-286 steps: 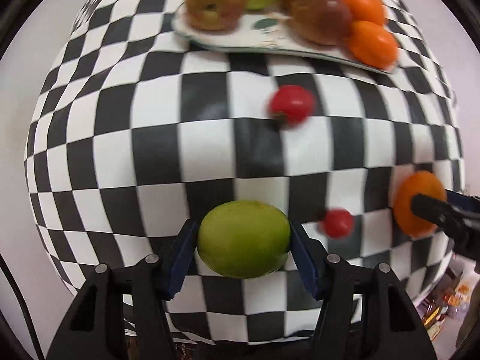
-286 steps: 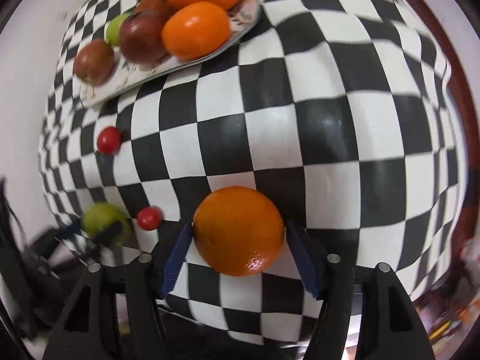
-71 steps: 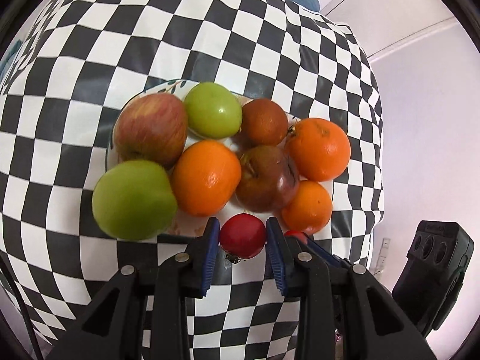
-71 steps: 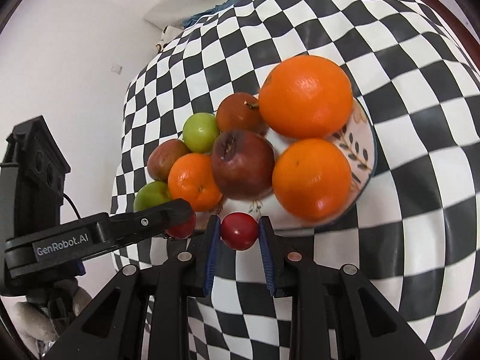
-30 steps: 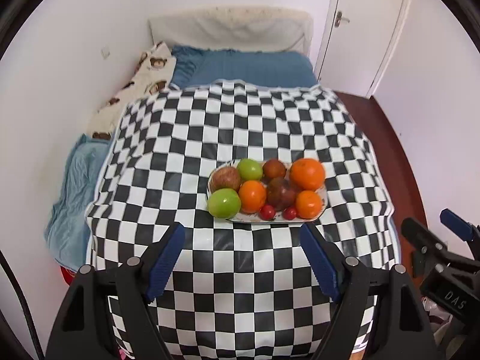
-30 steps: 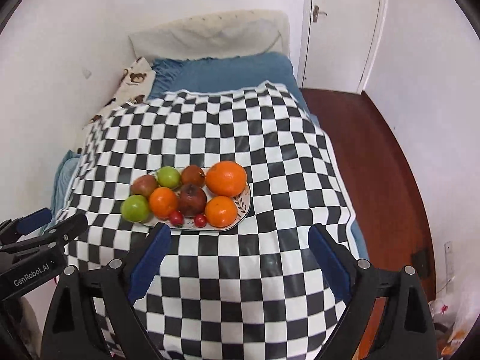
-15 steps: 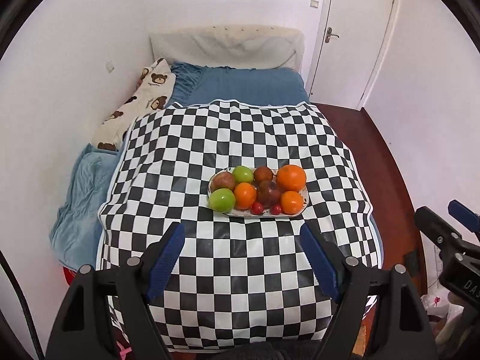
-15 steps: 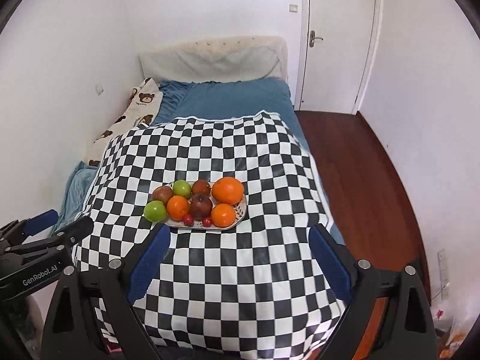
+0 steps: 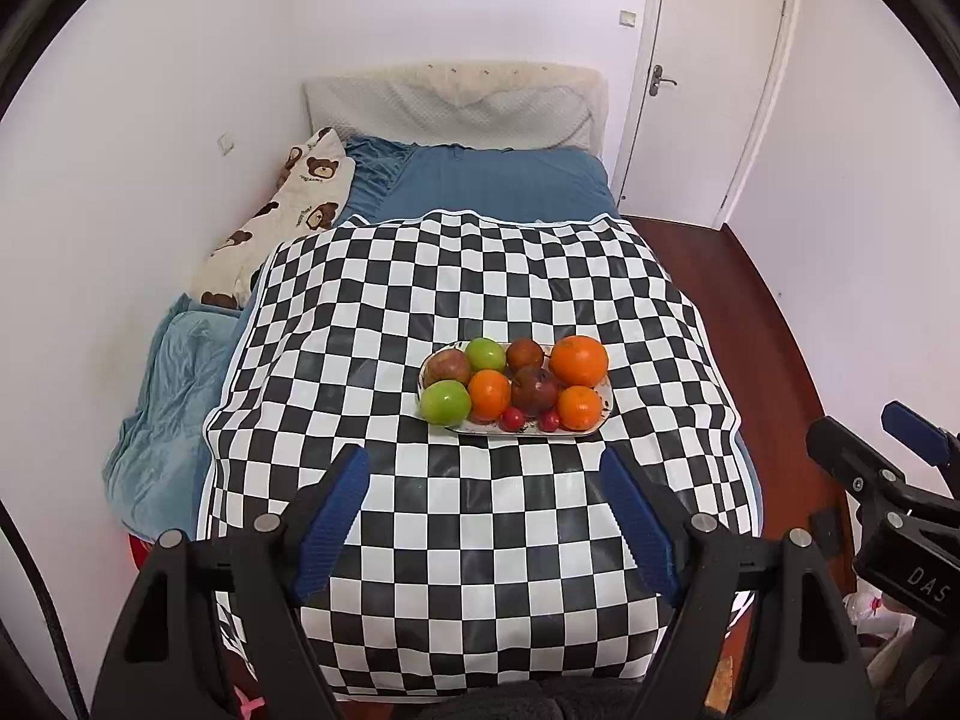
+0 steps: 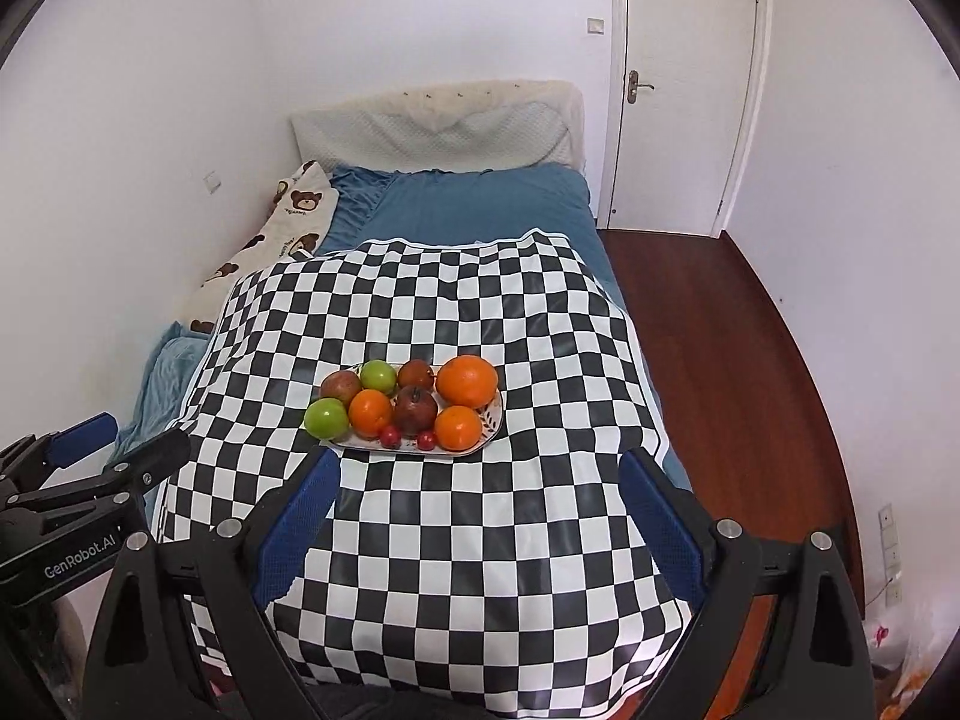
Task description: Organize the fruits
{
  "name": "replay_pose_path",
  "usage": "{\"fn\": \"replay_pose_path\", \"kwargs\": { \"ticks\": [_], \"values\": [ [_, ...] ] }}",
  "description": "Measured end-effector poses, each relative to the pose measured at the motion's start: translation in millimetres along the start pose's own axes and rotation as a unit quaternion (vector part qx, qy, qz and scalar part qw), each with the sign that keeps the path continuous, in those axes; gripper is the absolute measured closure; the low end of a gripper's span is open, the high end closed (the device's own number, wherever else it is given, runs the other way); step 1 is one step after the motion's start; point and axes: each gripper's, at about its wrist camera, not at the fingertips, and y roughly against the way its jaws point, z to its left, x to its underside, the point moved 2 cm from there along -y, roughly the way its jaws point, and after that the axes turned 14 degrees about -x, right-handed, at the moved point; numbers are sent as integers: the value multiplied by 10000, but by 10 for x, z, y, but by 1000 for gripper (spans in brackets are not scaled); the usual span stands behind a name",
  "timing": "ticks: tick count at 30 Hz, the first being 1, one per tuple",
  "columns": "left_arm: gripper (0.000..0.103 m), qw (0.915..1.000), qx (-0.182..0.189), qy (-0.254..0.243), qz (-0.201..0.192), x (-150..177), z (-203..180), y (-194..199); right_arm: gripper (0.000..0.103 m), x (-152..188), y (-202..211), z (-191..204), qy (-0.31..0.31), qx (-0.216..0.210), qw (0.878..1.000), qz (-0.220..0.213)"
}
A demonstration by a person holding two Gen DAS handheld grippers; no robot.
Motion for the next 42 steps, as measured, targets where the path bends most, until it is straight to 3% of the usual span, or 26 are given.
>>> {"fn": "replay_pose_path", "kwargs": {
  "ticks": [3,4,6,13,30,42],
  "values": [
    [24,10000,-38,59,-25,-21,8,-6,7,-7,-37,-6,7,-3,10000,11],
    [14,10000,-59,75,-24,-35,10,-33,7,-10,-45,-9,17,-21,10000,19],
    [6,9999,-85,114,-64,-58,16,-68,6,-1,-45,-11,26,3,10000,11],
    [4,9995,-269,156,-94,-124,1,-346,3,-110,-363,-117,83,132,9998,-145],
    [4,9978,-608,-17,261,-152,-182,-1207,2,-70,-1350,-397,-167,313,9992,198],
    [4,9980,-611,-45,126,-187,-253,-1305,2,-68,-1564,-427,-249,348,9989,193]
  ]
}}
